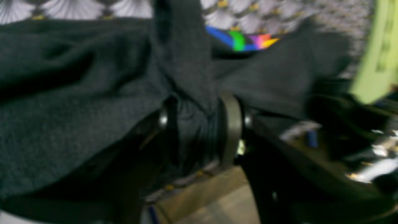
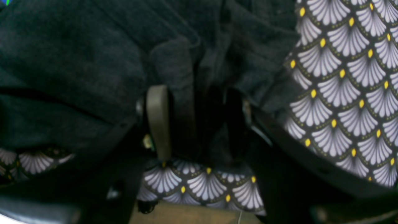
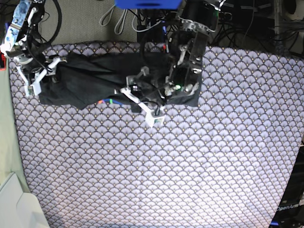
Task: Fold the T-shirt properly
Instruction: 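Drag the strip's end held by the left gripper toward the right gripper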
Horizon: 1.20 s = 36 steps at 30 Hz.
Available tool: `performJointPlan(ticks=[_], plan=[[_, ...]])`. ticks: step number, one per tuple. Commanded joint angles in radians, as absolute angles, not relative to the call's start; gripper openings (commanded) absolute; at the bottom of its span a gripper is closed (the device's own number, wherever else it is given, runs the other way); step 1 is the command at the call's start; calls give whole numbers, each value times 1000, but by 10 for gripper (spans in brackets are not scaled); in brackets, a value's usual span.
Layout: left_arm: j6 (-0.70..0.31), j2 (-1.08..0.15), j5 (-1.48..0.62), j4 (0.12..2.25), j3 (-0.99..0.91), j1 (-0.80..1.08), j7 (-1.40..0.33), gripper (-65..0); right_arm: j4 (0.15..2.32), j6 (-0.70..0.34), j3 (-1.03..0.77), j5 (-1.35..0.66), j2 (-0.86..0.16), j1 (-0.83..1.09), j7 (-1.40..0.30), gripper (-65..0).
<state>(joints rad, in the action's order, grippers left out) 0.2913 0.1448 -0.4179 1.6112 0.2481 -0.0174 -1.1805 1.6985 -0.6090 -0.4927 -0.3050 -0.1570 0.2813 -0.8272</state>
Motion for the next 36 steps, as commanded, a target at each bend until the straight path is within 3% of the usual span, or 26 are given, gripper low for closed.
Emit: performJointPlan(ticks=[1, 8, 22, 28, 36], plan=[[306, 154, -478, 1632, 249, -50, -1181, -446, 1713, -613, -487, -315, -171, 280, -811, -368], [311, 111, -576, 1633, 246, -79, -1181, -442, 1713, -613, -483, -315, -174, 280, -811, -368], [312, 99, -564, 1629, 257, -76, -1191, -441, 1713, -613, -483, -315, -173, 278, -808, -368], [314, 107, -366, 1641, 265, -59, -1193, -442, 1713, -613, -483, -315, -173, 278, -809, -368], [314, 128, -128, 1695, 479, -35, -1179, -442, 1713, -613, -467, -315, -170, 278, -809, -368]])
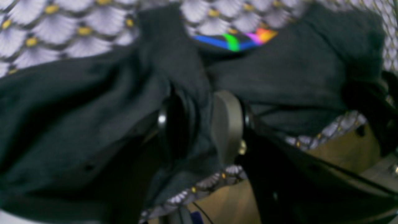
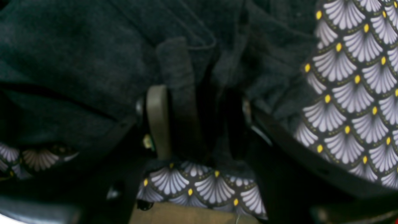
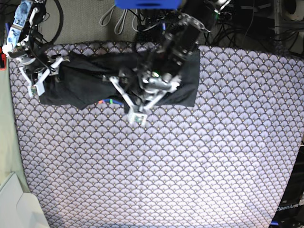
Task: Fold the T-shirt properly
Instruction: 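Drag the strip's end held by the left gripper toward the right gripper, then release the folded end and lift the left gripper away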
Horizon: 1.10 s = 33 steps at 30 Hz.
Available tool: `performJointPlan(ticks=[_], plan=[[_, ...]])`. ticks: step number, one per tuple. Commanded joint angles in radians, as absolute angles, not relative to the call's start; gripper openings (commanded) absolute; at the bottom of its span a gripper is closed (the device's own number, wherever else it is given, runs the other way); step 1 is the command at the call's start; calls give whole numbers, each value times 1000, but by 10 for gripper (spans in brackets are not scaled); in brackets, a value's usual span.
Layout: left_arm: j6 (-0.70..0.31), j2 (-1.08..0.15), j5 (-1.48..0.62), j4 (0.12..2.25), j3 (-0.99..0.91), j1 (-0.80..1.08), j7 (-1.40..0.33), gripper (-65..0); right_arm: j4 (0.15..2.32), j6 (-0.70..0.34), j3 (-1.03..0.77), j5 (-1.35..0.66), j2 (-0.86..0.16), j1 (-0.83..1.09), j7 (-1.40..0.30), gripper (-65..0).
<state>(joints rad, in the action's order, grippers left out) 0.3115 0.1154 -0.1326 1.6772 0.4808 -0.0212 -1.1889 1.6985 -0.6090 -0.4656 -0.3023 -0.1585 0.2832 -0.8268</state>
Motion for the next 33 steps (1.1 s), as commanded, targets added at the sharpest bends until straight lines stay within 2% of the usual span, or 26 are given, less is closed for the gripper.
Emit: performJointPlan(ticks=[1, 14, 23, 24, 29, 33], plan=[[314, 137, -117, 1702, 489, -33, -1179, -442, 1713, -613, -463, -315, -170, 278, -809, -368], [314, 114, -79, 1802, 512, 1, -1179, -442, 1715, -613, -463, -315, -170, 283, -809, -368], [314, 65, -76, 1837, 286, 50, -1181, -449, 1715, -613, -463, -315, -170, 280, -809, -368], [314, 54, -76, 1836, 271, 50, -1181, -466, 1715, -613, -463, -315, -170, 280, -809, -368], [312, 44, -77, 1765, 257, 50, -1193, -639, 1715, -613, -463, -315, -170, 280, -809, -368], [312, 48, -77, 1722, 259, 53, -1193, -646, 1715, -613, -463, -315, -170, 280, -809, -368]])
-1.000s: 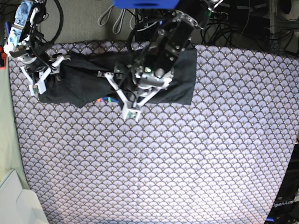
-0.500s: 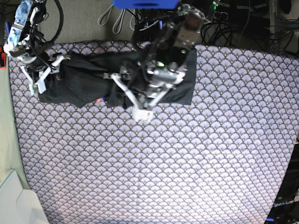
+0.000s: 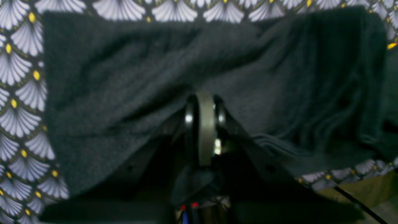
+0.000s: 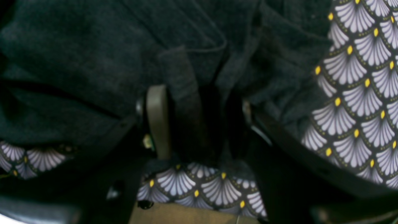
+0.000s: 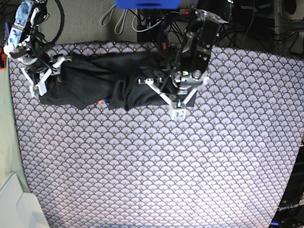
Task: Fold the T-shirt properly
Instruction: 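Release the folded end and lift the left gripper away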
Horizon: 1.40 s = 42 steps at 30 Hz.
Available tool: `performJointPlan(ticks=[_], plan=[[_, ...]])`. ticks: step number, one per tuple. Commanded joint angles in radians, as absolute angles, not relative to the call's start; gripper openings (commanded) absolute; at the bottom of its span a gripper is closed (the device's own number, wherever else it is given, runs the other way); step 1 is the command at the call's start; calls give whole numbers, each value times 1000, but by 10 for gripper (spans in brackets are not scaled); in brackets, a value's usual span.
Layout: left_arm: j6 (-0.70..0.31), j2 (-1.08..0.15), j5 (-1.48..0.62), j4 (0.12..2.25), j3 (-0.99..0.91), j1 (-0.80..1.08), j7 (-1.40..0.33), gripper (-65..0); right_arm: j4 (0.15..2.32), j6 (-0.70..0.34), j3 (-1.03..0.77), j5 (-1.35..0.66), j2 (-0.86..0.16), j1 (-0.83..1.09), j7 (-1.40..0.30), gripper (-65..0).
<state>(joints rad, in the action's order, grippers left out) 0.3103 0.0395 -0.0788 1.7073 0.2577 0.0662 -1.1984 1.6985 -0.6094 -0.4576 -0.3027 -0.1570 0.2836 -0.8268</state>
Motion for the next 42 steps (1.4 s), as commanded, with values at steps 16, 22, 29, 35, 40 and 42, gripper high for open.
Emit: performJointPlan(ticks=[16, 22, 29, 35, 40, 42], plan=[[302, 15, -87, 1873, 671, 64, -1316, -647, 1716, -613, -464, -315, -170, 278, -809, -368], [302, -19, -87, 1896, 539, 54, -1314, -647, 1715, -613, -467, -315, -173, 278, -809, -359], [302, -170, -255, 1931, 239, 81, -1317, -644, 1722, -613, -466, -317, -197, 286, -812, -277], [302, -325, -607, 1933, 54, 99, -1317, -644, 1724, -615, -507, -318, -205, 288, -811, -231], [302, -357, -723, 1933, -120, 143, -1316, -644, 1738, -615, -576, -317, -205, 277, -811, -231], [302, -354, -723, 1933, -163, 151, -1316, -647, 1738, -615, -578, -317, -206, 275, -811, -231]])
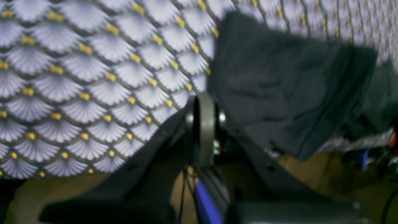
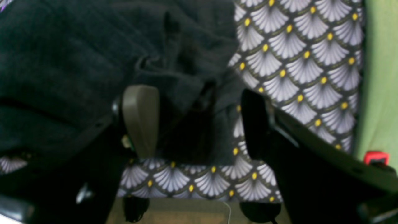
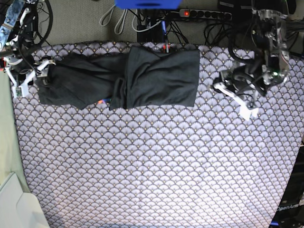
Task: Fold the T-shirt properly
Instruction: 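Release the folded end and lift the left gripper away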
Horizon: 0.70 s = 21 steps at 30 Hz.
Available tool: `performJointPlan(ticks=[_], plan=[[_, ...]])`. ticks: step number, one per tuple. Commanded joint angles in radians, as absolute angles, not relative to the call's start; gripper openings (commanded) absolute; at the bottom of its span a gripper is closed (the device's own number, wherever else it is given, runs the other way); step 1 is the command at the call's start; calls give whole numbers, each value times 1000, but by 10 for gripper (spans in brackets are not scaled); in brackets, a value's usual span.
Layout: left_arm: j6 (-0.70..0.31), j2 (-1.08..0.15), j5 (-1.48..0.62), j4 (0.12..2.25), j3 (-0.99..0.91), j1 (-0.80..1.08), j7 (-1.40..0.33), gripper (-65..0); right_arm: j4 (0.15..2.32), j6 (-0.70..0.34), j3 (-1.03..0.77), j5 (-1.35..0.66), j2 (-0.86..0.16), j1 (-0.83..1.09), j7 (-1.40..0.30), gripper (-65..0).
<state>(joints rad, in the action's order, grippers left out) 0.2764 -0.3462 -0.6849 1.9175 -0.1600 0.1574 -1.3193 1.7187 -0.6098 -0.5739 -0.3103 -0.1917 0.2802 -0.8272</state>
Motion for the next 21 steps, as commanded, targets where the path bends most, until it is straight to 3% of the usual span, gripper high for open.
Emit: performJointPlan(ticks=[1, 8, 15, 21], plan=[[302, -354, -723, 1933, -176, 151, -1316, -649, 1738, -615, -578, -317, -209, 275, -811, -231], [302, -349, -723, 1933, -194, 151, -1316, -648, 1742, -615, -573, -317, -223, 277, -811, -218], [302, -329, -722, 1931, -194, 151, -1316, -647, 1741, -615, -582, -317, -234, 280, -806, -75], [302, -329, -723, 1916, -189, 153, -1316, -647, 1736, -615, -576, -317, -231, 278, -806, -36]])
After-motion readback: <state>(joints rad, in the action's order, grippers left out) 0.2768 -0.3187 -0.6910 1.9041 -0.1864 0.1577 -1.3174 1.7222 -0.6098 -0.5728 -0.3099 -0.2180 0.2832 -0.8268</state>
